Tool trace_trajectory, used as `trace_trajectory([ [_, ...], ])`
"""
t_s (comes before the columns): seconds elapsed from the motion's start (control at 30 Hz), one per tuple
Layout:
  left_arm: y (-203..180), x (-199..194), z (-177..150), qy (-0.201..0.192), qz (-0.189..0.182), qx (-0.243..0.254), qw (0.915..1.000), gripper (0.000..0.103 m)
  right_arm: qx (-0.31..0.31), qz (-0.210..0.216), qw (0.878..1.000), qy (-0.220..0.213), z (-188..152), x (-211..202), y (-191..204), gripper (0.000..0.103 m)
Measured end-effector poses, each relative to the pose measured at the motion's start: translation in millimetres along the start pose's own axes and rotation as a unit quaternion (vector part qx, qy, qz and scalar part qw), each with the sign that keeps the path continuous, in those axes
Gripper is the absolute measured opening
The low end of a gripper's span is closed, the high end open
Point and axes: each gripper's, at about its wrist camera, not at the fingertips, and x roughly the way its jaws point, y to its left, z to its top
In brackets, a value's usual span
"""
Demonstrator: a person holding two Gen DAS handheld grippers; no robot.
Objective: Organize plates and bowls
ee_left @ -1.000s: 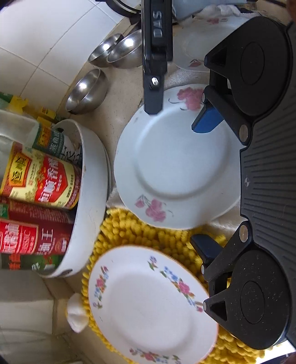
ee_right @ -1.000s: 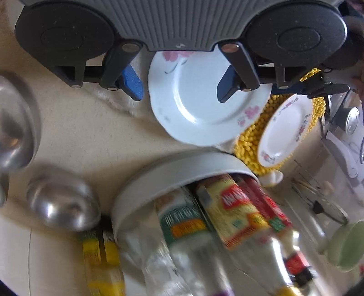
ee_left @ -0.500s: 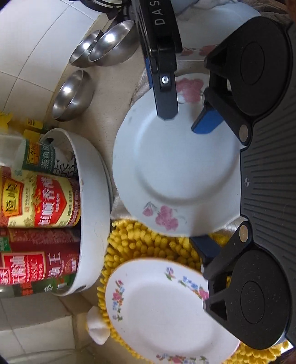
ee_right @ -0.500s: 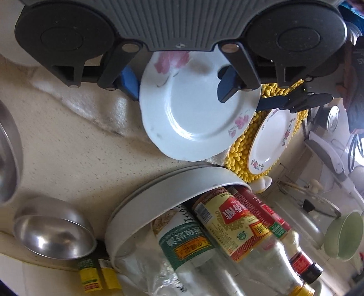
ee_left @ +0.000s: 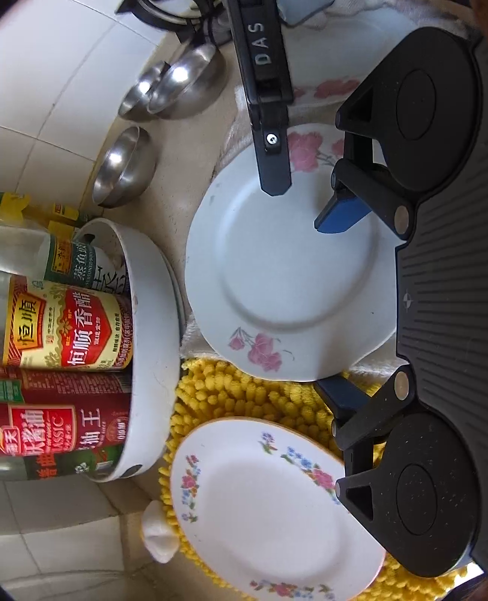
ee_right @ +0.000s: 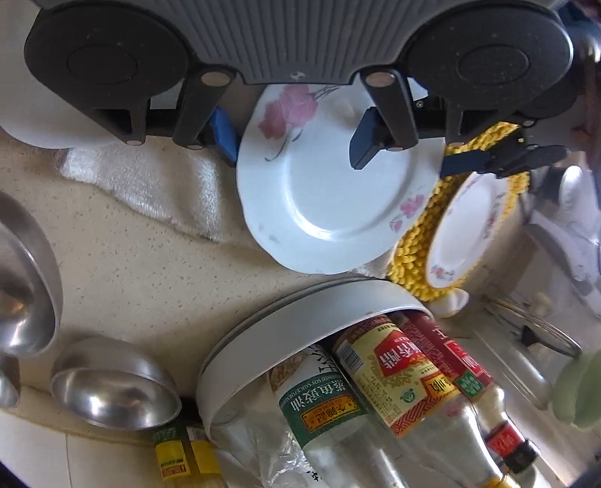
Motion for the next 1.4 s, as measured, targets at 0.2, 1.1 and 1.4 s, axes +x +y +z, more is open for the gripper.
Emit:
trace_trajectory([
  [0.2,3,-14,-2,-0.012,-0.008,-0.013,0.9998,0.083,0.02,0.003,0.999,-0.029,-13,-19,1,0.079],
  [1.1,6,-13,-17,-0.009,-0.003,-0.031,0.9995,0.066,0.035,-0.024,0.998,-0.048,-43,-22,5,0.068],
  [1.4,7,-17,-14,-0.009,0.006,-0.028,0.9996,0.062,0.015,-0.05,0.997,-0.062,-50,-30,21,0.067],
])
